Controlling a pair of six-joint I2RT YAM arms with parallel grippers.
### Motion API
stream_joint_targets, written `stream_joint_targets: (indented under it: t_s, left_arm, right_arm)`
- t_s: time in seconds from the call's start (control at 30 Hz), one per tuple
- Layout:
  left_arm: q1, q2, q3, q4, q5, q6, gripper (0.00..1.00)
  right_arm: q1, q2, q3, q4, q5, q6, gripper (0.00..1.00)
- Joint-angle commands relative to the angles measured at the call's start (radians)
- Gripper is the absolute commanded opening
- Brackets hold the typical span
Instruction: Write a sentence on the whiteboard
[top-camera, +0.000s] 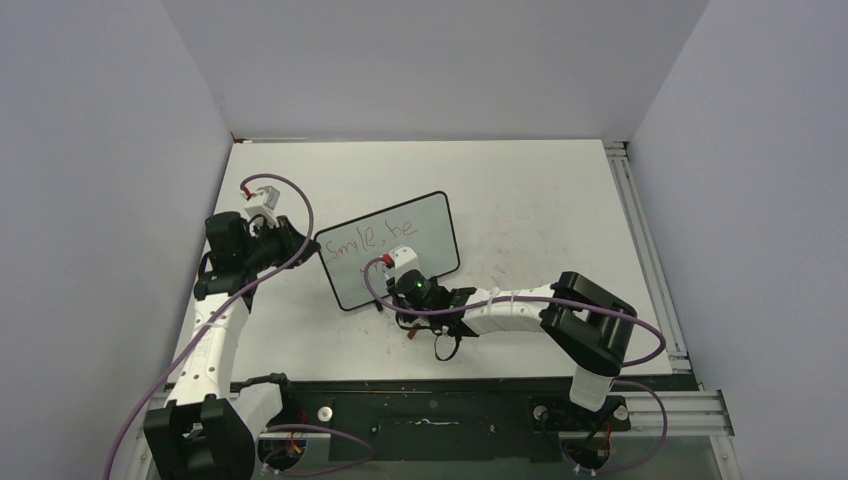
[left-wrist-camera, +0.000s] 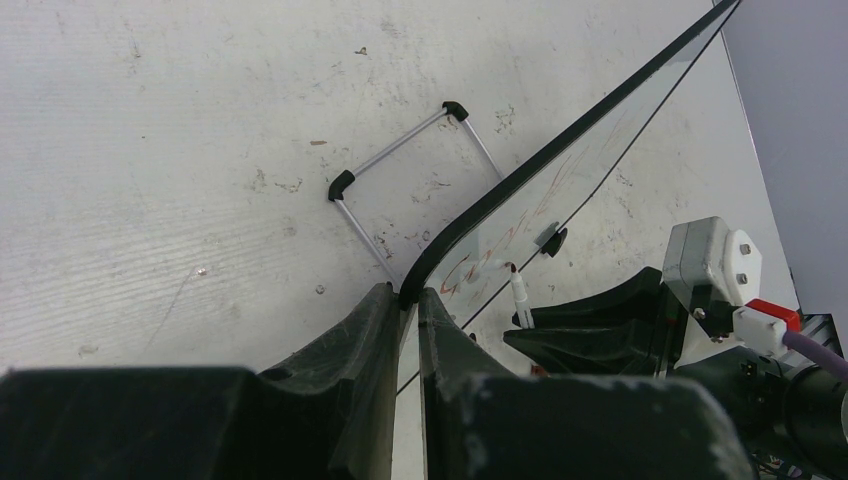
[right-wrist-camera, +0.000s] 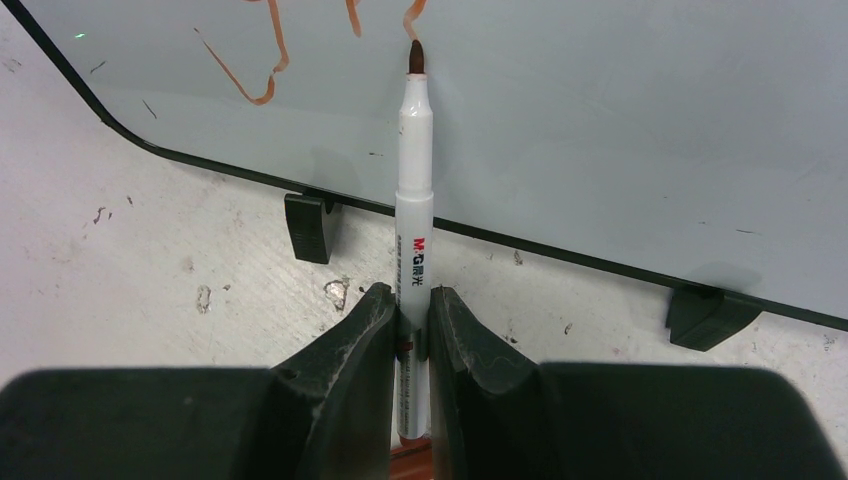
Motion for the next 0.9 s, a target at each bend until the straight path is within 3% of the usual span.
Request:
stream_joint_targets:
  t_s: [0.0, 0.87]
  left_arm:
    - [-0.017, 0.003, 0.014, -0.019, 0.019, 0.006, 0.09]
    - [-0.019, 0.006, 0.014, -0.019, 0.017, 0.006, 0.09]
  right_arm:
    - [-0.006, 0.001, 0.010, -0.006, 0.031, 0.019, 0.05]
    - [-0.044, 0.005, 0.082, -0.013, 0.048, -0.023, 0.05]
